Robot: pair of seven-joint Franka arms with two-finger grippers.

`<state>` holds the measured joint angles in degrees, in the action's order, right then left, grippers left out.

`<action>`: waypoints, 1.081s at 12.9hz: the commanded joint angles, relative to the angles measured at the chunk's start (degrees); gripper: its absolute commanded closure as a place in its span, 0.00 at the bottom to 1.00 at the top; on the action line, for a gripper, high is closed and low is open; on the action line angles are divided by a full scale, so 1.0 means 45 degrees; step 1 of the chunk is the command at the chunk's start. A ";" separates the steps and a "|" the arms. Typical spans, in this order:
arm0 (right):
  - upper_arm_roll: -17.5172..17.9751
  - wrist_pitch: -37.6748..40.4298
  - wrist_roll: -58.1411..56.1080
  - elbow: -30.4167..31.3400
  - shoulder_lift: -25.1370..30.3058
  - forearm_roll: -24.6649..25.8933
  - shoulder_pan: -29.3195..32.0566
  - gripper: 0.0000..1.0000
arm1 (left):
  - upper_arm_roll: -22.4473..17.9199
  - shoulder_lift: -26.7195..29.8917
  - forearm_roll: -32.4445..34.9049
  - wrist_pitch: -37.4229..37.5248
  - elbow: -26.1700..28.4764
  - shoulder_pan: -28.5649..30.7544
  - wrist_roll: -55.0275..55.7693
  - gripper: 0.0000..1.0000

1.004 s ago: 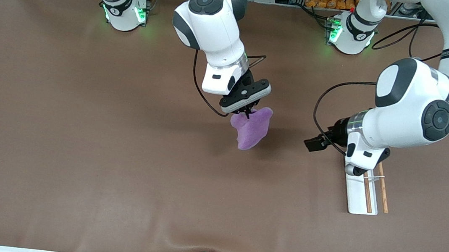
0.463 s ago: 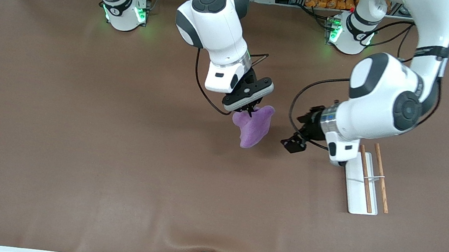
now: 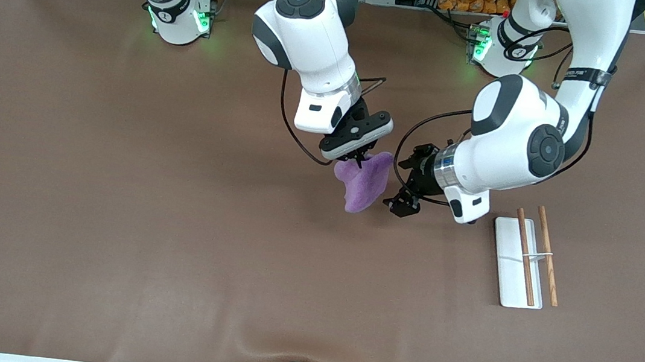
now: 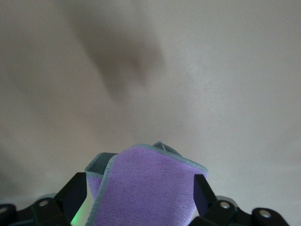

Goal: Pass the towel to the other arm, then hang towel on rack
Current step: 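Close the left gripper on the towel beside the right gripper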

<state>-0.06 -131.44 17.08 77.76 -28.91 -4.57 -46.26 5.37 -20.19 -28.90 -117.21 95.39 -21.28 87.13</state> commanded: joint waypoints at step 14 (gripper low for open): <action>-0.0183 -0.0011 0.0131 -0.0328 -0.0294 -0.0137 -0.0363 1.00 | -0.0020 0.0894 -0.3948 -0.0730 0.1926 0.0705 -0.0045 0.00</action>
<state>-0.06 -131.44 17.09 77.76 -29.21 -4.57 -46.70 5.03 -17.17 -44.91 -119.67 102.84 -18.69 87.19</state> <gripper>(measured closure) 0.982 0.000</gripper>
